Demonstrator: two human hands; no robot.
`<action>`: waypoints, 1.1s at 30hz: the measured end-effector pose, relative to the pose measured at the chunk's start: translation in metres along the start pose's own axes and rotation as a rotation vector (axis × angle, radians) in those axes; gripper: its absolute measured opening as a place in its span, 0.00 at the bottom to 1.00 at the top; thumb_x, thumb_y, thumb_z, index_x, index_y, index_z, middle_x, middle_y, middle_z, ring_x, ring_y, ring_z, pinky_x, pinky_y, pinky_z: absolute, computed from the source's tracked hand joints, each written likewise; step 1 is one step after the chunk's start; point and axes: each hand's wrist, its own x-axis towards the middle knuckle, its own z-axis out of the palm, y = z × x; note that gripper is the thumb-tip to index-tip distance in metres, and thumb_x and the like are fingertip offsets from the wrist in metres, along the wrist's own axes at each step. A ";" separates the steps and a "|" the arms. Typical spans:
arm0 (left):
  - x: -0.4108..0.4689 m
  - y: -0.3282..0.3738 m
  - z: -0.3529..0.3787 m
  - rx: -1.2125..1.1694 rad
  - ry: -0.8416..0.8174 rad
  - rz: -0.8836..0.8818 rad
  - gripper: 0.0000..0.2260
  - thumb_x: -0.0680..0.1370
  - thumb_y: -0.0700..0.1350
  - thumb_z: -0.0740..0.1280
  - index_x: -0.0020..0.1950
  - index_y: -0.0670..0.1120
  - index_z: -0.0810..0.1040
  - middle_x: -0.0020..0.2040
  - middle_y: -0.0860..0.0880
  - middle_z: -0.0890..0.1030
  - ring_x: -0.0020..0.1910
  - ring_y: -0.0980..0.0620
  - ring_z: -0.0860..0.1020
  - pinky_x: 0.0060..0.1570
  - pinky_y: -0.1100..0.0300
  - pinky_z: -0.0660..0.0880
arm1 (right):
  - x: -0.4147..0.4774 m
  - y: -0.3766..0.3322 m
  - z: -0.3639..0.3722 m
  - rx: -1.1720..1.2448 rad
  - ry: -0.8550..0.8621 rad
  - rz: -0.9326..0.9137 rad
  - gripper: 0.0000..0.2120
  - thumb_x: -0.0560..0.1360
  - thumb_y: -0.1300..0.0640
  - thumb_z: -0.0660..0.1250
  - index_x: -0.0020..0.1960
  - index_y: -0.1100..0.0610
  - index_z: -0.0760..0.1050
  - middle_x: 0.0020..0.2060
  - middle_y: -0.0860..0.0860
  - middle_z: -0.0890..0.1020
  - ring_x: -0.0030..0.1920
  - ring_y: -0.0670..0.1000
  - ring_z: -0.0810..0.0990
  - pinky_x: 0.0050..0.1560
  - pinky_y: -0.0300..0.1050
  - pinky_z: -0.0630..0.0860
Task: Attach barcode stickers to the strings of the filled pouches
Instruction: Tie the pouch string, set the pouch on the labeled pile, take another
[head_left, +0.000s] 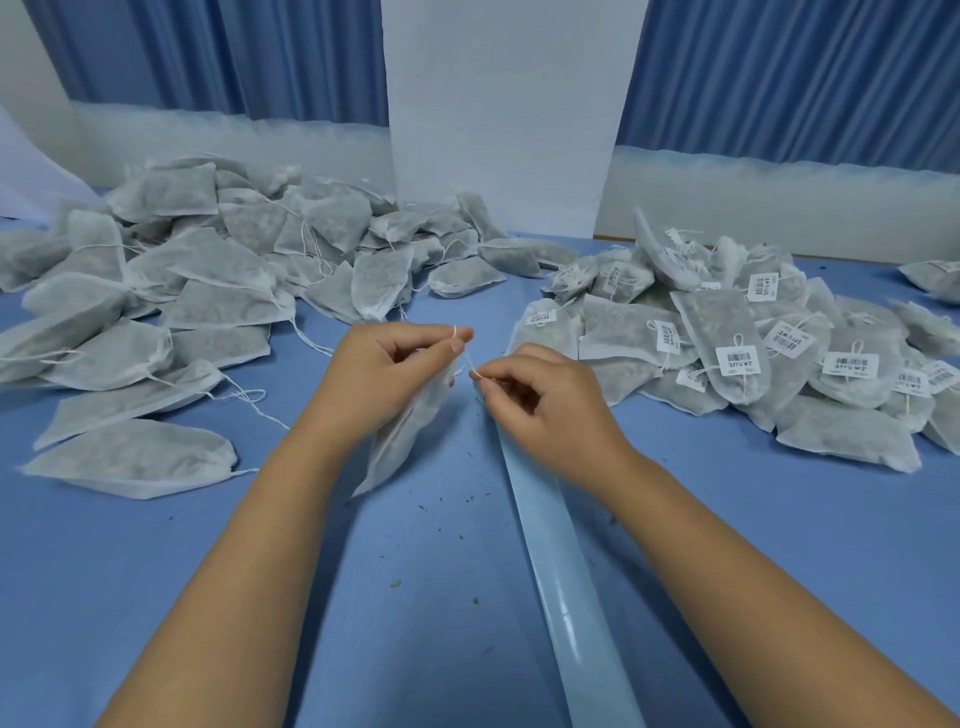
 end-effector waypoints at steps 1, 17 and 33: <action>0.000 0.000 -0.001 0.080 -0.022 0.013 0.06 0.78 0.43 0.71 0.49 0.52 0.86 0.47 0.59 0.86 0.50 0.63 0.82 0.51 0.70 0.74 | 0.000 0.000 -0.001 -0.017 0.011 -0.028 0.05 0.75 0.65 0.69 0.48 0.61 0.83 0.36 0.52 0.78 0.35 0.46 0.74 0.40 0.30 0.68; -0.007 0.009 0.010 -0.102 -0.320 -0.208 0.05 0.77 0.45 0.71 0.42 0.48 0.86 0.41 0.51 0.85 0.37 0.59 0.76 0.39 0.71 0.73 | 0.009 -0.001 -0.012 0.418 0.035 0.441 0.07 0.75 0.62 0.70 0.46 0.50 0.80 0.42 0.49 0.83 0.36 0.51 0.77 0.41 0.50 0.77; -0.004 0.009 0.008 -0.063 -0.284 -0.204 0.06 0.73 0.48 0.68 0.38 0.51 0.82 0.44 0.49 0.85 0.39 0.56 0.79 0.47 0.60 0.73 | 0.009 -0.003 -0.015 0.543 -0.255 0.505 0.07 0.77 0.62 0.67 0.43 0.54 0.81 0.38 0.46 0.84 0.38 0.43 0.78 0.35 0.35 0.74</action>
